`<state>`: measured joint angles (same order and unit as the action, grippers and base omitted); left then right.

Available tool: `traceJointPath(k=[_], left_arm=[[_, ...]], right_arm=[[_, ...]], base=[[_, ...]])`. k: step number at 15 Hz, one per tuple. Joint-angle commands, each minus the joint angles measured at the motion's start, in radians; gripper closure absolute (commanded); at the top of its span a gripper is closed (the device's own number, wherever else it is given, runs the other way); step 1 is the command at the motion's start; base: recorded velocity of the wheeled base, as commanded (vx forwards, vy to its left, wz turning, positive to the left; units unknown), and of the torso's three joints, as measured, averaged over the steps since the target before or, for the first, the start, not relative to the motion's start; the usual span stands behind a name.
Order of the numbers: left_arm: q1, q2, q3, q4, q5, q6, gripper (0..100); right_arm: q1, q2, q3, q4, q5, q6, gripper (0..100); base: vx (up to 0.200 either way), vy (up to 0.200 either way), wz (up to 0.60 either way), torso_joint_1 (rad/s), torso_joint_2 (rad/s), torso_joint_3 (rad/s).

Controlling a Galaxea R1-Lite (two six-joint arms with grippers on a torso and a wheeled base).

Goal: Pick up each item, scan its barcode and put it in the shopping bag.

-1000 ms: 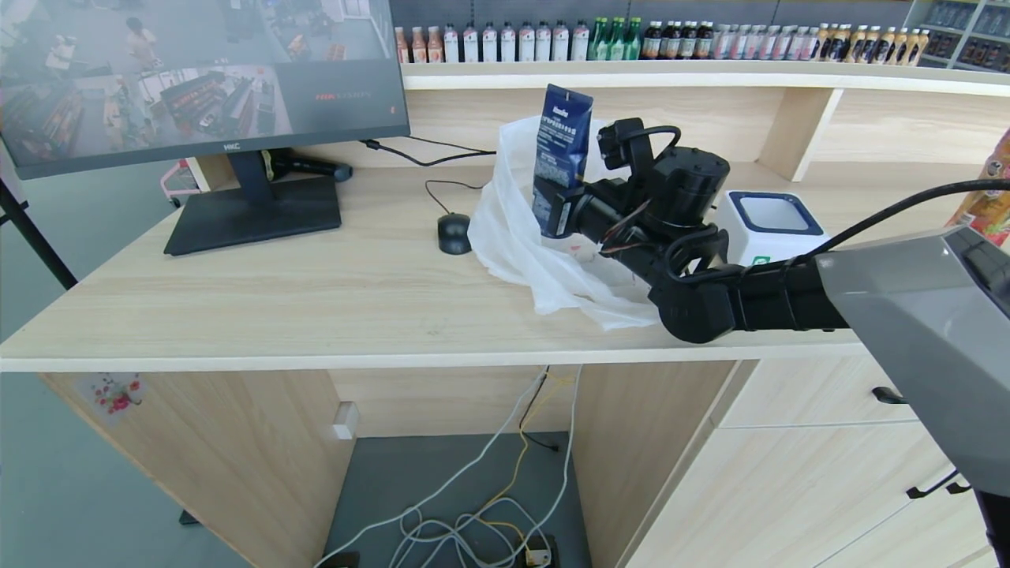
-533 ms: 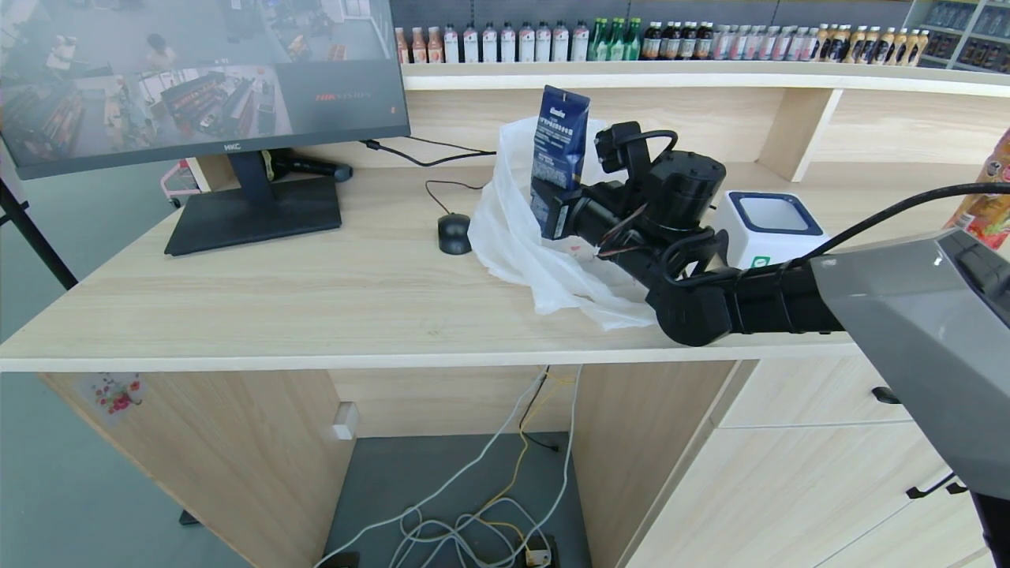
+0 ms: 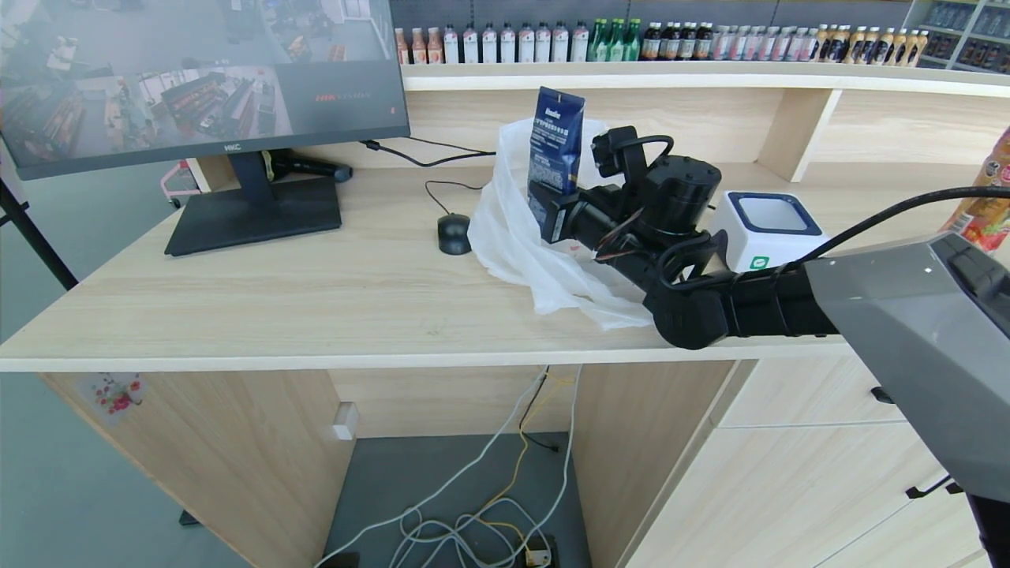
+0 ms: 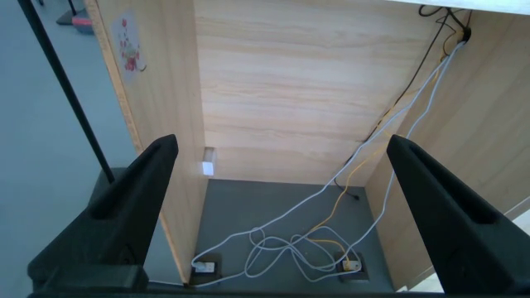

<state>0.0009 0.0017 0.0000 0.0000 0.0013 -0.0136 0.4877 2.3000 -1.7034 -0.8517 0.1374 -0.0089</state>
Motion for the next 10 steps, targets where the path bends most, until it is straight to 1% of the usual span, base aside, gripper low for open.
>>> traceJointPath(k=[1, 7, 8, 10], left_arm=[[-0.001, 0.0, 0.0, 0.0, 0.0, 0.0, 0], [0.001, 0.0, 0.0, 0.0, 0.0, 0.0, 0], [-0.001, 0.0, 0.0, 0.0, 0.0, 0.0, 0], [0.001, 0.0, 0.0, 0.0, 0.0, 0.0, 0]], right_arm=[[0.0, 0.01, 0.001, 0.003, 0.001, 0.0, 100], [0.0, 0.016, 0.001, 0.003, 0.001, 0.0, 100], [0.0, 0.018, 0.001, 0.003, 0.001, 0.0, 0], [0.0, 0.018, 0.001, 0.002, 0.001, 0.0, 0]], base=[[0.0, 0.0, 0.0, 0.0, 0.0, 0.0], [0.0, 0.0, 0.0, 0.0, 0.0, 0.0], [0.0, 0.0, 0.0, 0.0, 0.0, 0.0], [0.0, 0.0, 0.0, 0.0, 0.0, 0.0]])
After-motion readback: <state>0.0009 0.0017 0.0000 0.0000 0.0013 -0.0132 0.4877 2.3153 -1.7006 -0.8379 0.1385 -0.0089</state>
